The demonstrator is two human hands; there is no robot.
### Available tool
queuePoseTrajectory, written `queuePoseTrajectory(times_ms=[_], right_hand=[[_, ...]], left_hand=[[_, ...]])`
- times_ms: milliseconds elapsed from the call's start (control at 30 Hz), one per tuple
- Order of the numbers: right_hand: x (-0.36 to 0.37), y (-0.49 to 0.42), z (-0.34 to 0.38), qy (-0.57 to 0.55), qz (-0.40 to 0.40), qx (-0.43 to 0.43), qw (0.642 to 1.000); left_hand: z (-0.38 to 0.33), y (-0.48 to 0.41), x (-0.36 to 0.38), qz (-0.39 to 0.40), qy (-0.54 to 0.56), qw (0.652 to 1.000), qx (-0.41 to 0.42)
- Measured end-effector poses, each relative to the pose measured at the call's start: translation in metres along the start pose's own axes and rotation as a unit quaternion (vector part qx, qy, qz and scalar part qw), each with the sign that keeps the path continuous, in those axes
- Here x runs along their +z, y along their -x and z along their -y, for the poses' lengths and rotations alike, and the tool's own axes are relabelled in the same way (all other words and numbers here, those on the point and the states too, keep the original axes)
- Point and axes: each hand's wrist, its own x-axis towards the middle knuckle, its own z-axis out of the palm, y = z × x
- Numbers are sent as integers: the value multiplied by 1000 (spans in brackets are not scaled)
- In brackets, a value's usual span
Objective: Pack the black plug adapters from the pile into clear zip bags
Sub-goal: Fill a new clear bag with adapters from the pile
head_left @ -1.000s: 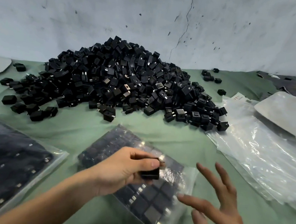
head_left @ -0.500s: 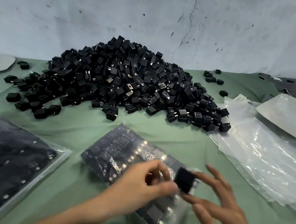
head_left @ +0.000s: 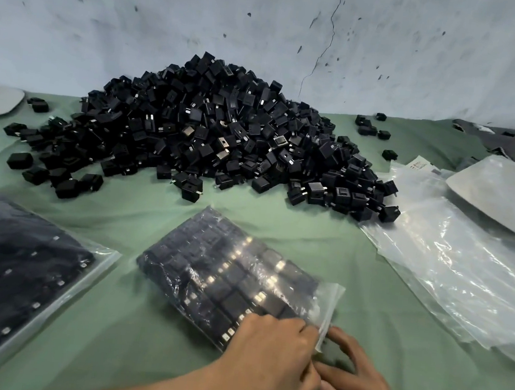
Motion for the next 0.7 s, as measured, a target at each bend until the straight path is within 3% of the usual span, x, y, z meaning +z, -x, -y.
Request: queuePoseTrajectory(times_ms=[67,200,300,400,467,567,700], right_hand=[[7,-11,7,-14,41,-12,999],[23,-32,6,36,36,-109,993],[22,-37,4,74,109,-125,983],[9,-33,-3,137,151,-154,967],[0,-35,-3,169,160,-154,960],[-7,-44,-3,200,195,-156,947],[6,-62,-10,182,279,-156,930]], left_hand=[[0,3,-2,-9,11,1000,10],[9,10,-3,-63,57,996,37],[36,12,-10,-138,161,976,40],[98,15,-18,-325,217,918,-63],[142,21,-14,-397,209,878,-169],[182,35,10,-390,242,852,-254],[192,43,31,-362,348,834,-230]])
